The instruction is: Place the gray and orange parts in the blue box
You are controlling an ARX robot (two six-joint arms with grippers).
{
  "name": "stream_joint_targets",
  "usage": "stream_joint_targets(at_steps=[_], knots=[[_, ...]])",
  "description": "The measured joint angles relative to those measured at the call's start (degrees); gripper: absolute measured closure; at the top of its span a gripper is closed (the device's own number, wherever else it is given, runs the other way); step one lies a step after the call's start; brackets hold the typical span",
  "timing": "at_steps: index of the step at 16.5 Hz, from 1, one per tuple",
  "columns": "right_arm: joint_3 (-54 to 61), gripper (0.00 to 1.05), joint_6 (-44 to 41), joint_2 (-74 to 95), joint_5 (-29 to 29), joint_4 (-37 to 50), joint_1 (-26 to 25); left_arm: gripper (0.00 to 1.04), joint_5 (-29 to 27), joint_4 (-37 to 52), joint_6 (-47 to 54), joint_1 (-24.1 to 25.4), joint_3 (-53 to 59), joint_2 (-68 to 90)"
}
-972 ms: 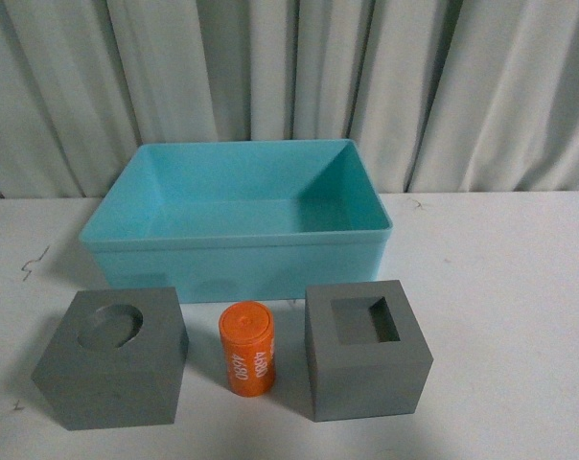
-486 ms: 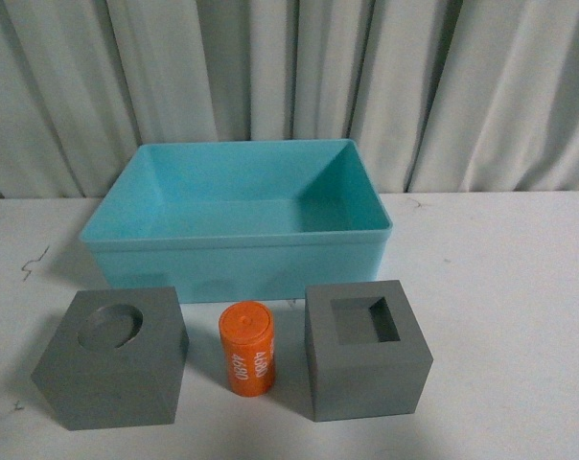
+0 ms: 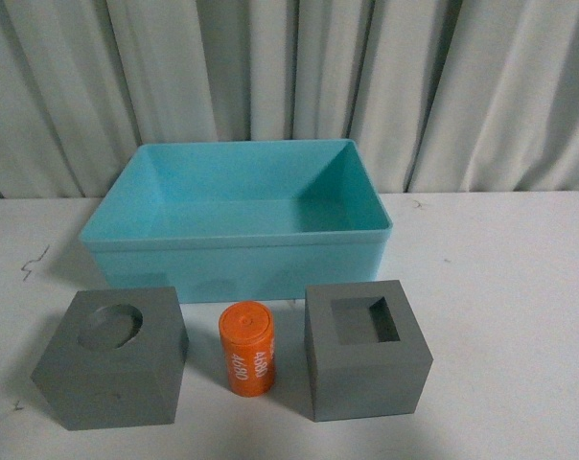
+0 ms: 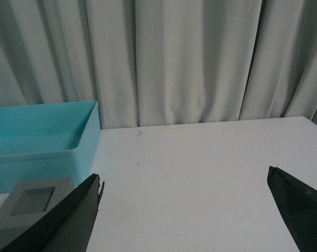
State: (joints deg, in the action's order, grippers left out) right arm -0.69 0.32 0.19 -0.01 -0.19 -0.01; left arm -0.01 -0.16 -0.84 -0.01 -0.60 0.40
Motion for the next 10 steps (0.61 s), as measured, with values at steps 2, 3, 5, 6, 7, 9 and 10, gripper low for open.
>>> stream_joint_targets(at_steps=[2, 3, 5, 6, 7, 9, 10], knots=[[0.0, 0.06, 0.0, 0.0, 0.0, 0.0, 0.0, 0.07, 0.0, 0.0, 0.0, 0.0, 0.0, 0.0], [0.0, 0.06, 0.0, 0.0, 0.0, 0.0, 0.0, 0.07, 0.0, 0.0, 0.0, 0.0, 0.0, 0.0], [0.0, 0.06, 0.0, 0.0, 0.0, 0.0, 0.0, 0.07, 0.0, 0.0, 0.0, 0.0, 0.0, 0.0], [0.0, 0.06, 0.0, 0.0, 0.0, 0.0, 0.0, 0.07, 0.0, 0.0, 0.0, 0.0, 0.0, 0.0], [0.0, 0.06, 0.0, 0.0, 0.0, 0.0, 0.0, 0.07, 0.0, 0.0, 0.0, 0.0, 0.0, 0.0], [0.0, 0.06, 0.0, 0.0, 0.0, 0.0, 0.0, 0.07, 0.0, 0.0, 0.0, 0.0, 0.0, 0.0], [-2.5, 0.06, 1.8, 2.4, 4.8, -8.0, 1.2, 0.07, 0.0, 0.0, 0.0, 0.0, 0.0, 0.0]])
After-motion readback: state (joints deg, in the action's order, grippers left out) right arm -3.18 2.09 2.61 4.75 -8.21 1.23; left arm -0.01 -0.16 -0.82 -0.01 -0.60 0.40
